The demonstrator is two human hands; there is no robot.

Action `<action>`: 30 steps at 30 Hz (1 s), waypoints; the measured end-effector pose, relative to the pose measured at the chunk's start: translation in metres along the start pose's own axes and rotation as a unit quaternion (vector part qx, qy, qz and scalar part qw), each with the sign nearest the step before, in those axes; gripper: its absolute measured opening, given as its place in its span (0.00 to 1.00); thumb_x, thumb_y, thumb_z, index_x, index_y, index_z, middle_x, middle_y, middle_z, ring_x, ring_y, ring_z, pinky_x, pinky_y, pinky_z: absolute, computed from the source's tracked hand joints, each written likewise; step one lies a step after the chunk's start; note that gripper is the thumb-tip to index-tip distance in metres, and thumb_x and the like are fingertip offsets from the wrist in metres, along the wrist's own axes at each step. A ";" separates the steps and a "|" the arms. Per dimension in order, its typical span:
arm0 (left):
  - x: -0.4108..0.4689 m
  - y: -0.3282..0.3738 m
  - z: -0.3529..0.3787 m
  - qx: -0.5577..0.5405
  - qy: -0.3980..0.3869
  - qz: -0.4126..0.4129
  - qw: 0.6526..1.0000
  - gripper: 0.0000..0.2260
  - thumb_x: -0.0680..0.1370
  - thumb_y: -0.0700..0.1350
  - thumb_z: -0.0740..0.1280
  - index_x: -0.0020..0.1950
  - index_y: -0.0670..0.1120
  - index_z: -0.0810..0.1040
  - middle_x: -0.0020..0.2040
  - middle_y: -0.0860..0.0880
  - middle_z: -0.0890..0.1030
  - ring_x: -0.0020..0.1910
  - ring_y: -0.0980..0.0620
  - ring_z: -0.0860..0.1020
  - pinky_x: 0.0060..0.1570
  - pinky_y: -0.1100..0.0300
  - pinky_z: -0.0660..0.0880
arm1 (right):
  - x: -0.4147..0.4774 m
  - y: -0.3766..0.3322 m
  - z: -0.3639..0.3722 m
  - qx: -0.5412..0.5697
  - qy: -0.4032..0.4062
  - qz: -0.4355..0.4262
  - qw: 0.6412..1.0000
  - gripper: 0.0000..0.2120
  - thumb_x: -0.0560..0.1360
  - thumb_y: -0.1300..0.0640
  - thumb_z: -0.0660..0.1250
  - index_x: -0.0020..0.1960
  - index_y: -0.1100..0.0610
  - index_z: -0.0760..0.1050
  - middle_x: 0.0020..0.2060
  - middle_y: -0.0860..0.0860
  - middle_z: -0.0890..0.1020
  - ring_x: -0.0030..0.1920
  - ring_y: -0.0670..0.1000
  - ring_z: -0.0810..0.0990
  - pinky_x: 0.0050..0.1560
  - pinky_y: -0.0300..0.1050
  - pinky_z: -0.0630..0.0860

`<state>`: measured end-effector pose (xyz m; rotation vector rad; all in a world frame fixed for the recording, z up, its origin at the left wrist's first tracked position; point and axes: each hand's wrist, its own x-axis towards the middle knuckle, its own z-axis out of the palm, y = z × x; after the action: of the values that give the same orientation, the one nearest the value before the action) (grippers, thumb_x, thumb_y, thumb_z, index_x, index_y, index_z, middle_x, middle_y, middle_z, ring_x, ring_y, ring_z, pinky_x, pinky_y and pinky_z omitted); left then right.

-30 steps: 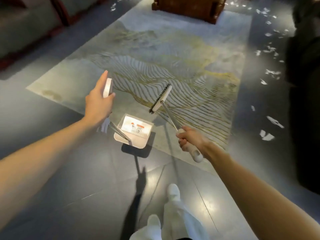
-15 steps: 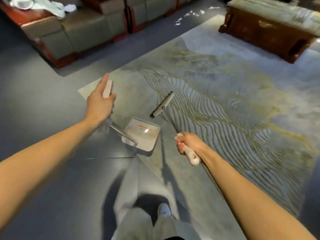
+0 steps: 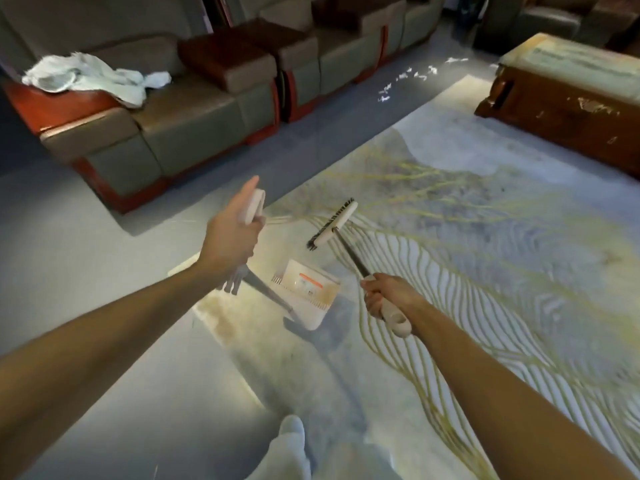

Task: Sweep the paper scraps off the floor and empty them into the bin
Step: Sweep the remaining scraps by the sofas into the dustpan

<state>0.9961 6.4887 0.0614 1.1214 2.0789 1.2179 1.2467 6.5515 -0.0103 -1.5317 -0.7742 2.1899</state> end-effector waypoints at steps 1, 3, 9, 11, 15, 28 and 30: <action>0.032 0.002 -0.001 -0.002 0.002 0.005 1.000 0.25 0.80 0.44 0.63 0.72 0.68 0.63 0.59 0.47 0.78 0.30 0.53 0.75 0.21 0.67 0.69 | 0.015 -0.021 0.010 0.003 0.001 -0.002 1.000 0.05 0.80 0.67 0.59 0.47 0.59 0.68 0.22 0.49 0.69 0.19 0.43 0.66 0.19 0.33 0.64; 0.113 0.007 0.002 0.003 -0.002 0.010 1.000 0.25 0.81 0.44 0.63 0.72 0.67 0.63 0.62 0.43 0.78 0.38 0.48 0.79 0.22 0.67 0.69 | 0.061 -0.071 0.030 0.012 0.004 -0.008 1.000 0.05 0.79 0.67 0.58 0.47 0.60 0.69 0.22 0.49 0.70 0.19 0.43 0.67 0.19 0.33 0.65; 0.351 0.007 0.036 0.035 -0.012 0.030 0.999 0.27 0.81 0.43 0.63 0.76 0.63 0.59 0.74 0.52 0.67 0.67 0.44 0.72 0.60 0.49 0.75 | 0.216 -0.222 0.073 0.011 0.029 -0.011 0.999 0.07 0.79 0.69 0.56 0.46 0.60 0.69 0.21 0.50 0.72 0.18 0.42 0.67 0.18 0.33 0.65; 0.428 0.009 0.049 0.040 -0.022 0.017 0.999 0.27 0.82 0.43 0.63 0.76 0.62 0.58 0.75 0.53 0.66 0.69 0.44 0.70 0.66 0.46 0.71 | 0.267 -0.277 0.083 0.003 0.036 -0.007 0.999 0.08 0.79 0.69 0.57 0.45 0.60 0.69 0.22 0.50 0.72 0.18 0.42 0.67 0.18 0.33 0.65; 0.561 0.011 0.060 0.029 0.000 -0.016 0.999 0.28 0.81 0.42 0.63 0.76 0.63 0.58 0.74 0.51 0.67 0.68 0.43 0.72 0.64 0.43 0.72 | 0.354 -0.380 0.112 -0.056 0.044 -0.016 0.997 0.09 0.78 0.71 0.58 0.42 0.60 0.66 0.24 0.52 0.74 0.19 0.43 0.67 0.19 0.33 0.65; 0.895 -0.098 0.026 0.031 0.034 -0.096 0.994 0.27 0.80 0.43 0.65 0.68 0.73 0.64 0.63 0.45 0.78 0.48 0.50 0.82 0.43 0.57 0.79 | 0.648 -0.603 0.254 -0.198 -0.016 -0.010 0.980 0.11 0.78 0.68 0.62 0.38 0.59 0.66 0.27 0.54 0.68 0.20 0.46 0.67 0.20 0.37 0.67; 0.927 -0.109 0.015 0.041 0.044 -0.109 0.992 0.26 0.80 0.43 0.65 0.67 0.73 0.64 0.62 0.46 0.77 0.44 0.52 0.82 0.39 0.60 0.79 | 0.680 -0.628 0.275 -0.226 -0.022 -0.001 0.974 0.11 0.78 0.67 0.62 0.39 0.59 0.65 0.27 0.55 0.68 0.20 0.47 0.68 0.21 0.37 0.67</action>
<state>0.4532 7.2408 -0.0408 0.8599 2.2688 1.1026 0.7388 7.3718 -0.0537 -1.6807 -1.3603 2.1485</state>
